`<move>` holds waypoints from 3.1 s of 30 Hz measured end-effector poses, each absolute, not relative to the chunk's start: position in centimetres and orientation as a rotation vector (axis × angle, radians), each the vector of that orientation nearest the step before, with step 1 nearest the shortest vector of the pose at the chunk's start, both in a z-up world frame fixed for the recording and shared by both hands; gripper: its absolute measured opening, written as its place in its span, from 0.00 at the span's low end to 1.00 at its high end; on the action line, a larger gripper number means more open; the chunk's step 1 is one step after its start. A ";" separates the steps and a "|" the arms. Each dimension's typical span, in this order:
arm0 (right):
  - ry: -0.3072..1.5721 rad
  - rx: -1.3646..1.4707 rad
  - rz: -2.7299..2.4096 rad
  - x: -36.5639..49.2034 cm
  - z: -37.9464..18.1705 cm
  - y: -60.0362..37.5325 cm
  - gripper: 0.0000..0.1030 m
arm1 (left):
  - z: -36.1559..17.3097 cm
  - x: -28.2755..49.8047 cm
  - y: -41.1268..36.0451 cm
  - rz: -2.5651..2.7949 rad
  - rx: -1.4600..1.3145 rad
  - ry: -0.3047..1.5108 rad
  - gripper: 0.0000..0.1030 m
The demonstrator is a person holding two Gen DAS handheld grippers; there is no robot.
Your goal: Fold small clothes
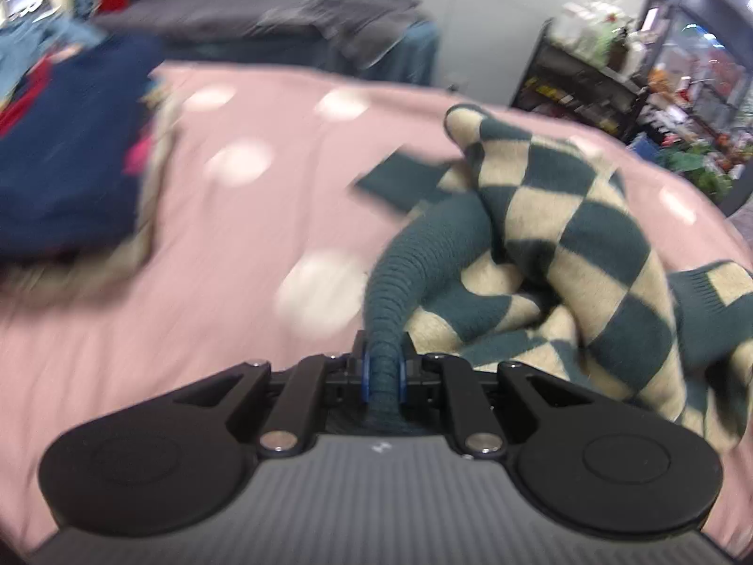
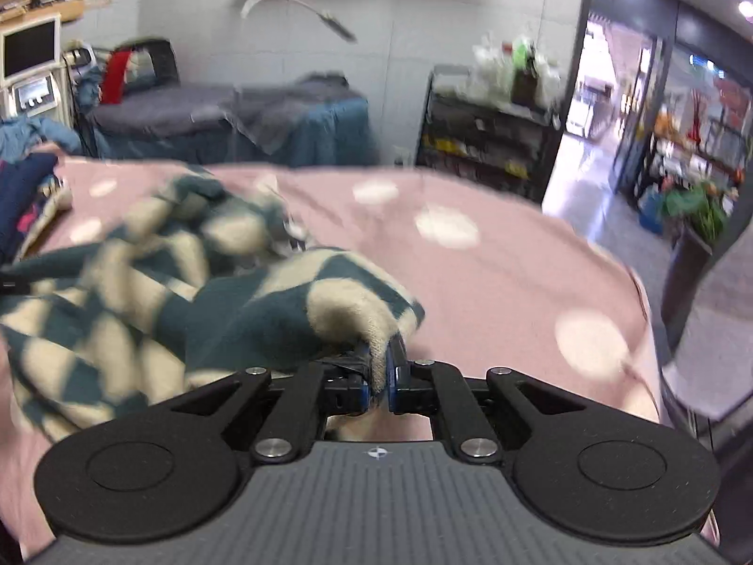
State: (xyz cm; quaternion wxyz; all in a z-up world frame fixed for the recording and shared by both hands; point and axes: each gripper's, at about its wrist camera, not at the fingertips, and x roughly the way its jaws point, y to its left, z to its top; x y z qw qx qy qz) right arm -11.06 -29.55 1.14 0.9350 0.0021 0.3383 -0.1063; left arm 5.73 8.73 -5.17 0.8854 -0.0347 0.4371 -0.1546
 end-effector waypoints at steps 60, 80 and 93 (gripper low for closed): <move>0.607 0.019 0.177 -13.0 1.0 -20.6 0.15 | 1.1 5.5 4.5 -0.410 0.052 0.767 0.92; 0.666 0.058 0.330 -15.3 -0.5 -17.5 0.15 | -1.0 11.5 -5.3 -0.513 0.027 0.856 0.09; 0.292 0.188 0.477 -14.8 9.2 -19.3 0.04 | 14.4 -1.3 18.7 -0.188 -0.321 0.395 0.04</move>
